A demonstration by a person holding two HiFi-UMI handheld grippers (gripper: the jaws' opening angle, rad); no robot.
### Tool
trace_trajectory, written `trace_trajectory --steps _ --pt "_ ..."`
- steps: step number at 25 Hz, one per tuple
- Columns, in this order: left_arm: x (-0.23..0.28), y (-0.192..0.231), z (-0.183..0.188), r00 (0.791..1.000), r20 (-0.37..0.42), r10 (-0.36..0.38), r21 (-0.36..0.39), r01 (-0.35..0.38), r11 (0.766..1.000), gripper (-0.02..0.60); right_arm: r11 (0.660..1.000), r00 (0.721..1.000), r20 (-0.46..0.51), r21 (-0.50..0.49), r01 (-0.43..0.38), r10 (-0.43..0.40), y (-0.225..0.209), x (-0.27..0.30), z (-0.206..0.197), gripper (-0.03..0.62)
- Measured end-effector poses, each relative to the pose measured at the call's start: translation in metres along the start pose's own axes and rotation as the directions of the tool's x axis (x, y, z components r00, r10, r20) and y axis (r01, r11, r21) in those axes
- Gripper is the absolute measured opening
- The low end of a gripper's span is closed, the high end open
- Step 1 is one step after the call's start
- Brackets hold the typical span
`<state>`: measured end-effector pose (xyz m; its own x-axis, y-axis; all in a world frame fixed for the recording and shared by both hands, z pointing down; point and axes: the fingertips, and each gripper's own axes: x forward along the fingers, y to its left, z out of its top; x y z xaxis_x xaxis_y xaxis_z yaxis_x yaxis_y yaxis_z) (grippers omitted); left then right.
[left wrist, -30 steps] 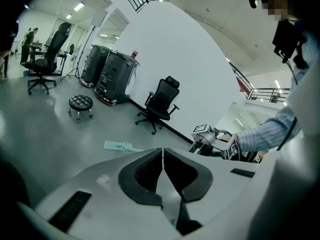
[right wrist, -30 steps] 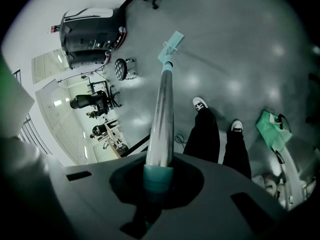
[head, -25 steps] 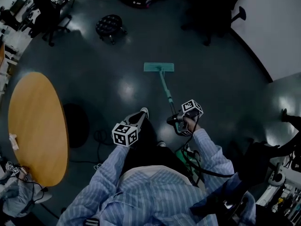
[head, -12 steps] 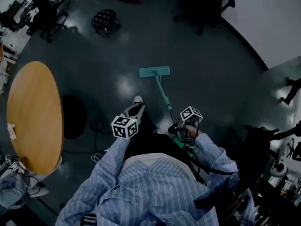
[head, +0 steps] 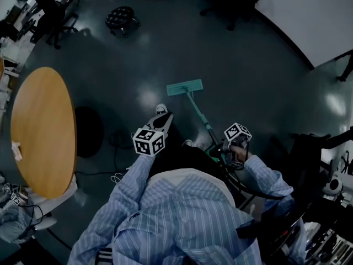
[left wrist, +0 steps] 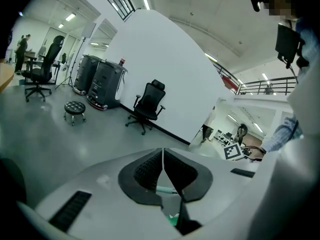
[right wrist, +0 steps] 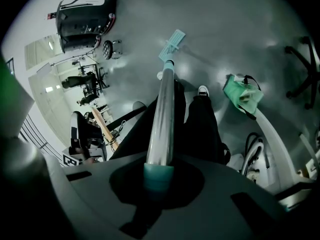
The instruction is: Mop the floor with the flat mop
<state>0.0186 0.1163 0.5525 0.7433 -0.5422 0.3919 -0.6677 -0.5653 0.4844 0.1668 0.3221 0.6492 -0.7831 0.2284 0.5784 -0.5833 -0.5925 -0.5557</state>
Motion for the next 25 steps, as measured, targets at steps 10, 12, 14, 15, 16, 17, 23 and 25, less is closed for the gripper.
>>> trace_trajectory --steps 10,12,14,15,16,17,23,25 --pt "-0.016 -0.019 -0.022 1.0 -0.002 -0.026 -0.006 0.026 1.0 0.014 1.0 1.0 -0.006 0.025 -0.012 0.012 -0.039 -0.012 -0.056 0.015" --pt "-0.017 -0.019 -0.023 1.0 -0.002 -0.028 -0.002 0.028 1.0 0.014 0.999 1.0 -0.003 0.026 -0.025 0.025 -0.042 -0.013 -0.059 0.017" --pt "-0.019 -0.018 -0.024 1.0 -0.002 -0.027 0.003 0.027 1.0 0.014 0.999 0.999 -0.002 0.038 -0.036 0.036 -0.04 -0.015 -0.064 0.017" --pt "-0.02 -0.017 -0.024 1.0 -0.003 -0.026 0.005 0.026 1.0 0.014 0.998 0.999 -0.006 0.039 -0.041 0.041 -0.041 -0.015 -0.065 0.017" --pt "-0.021 -0.018 -0.024 1.0 -0.003 -0.026 0.006 0.026 1.0 0.014 0.998 0.999 -0.01 0.033 -0.046 0.046 -0.043 -0.015 -0.064 0.017" --pt "-0.021 -0.018 -0.025 1.0 -0.002 -0.026 0.008 0.026 1.0 0.014 0.998 0.999 -0.014 0.025 -0.05 0.05 -0.045 -0.014 -0.064 0.017" --pt "-0.022 -0.02 -0.023 1.0 0.001 -0.026 0.016 0.026 1.0 0.014 0.999 0.999 -0.014 0.022 -0.046 0.046 -0.044 -0.014 -0.066 0.017" --pt "-0.024 -0.021 -0.021 1.0 0.005 -0.026 0.017 0.025 1.0 0.014 0.999 0.999 -0.017 0.022 -0.049 0.05 -0.042 -0.015 -0.068 0.017"
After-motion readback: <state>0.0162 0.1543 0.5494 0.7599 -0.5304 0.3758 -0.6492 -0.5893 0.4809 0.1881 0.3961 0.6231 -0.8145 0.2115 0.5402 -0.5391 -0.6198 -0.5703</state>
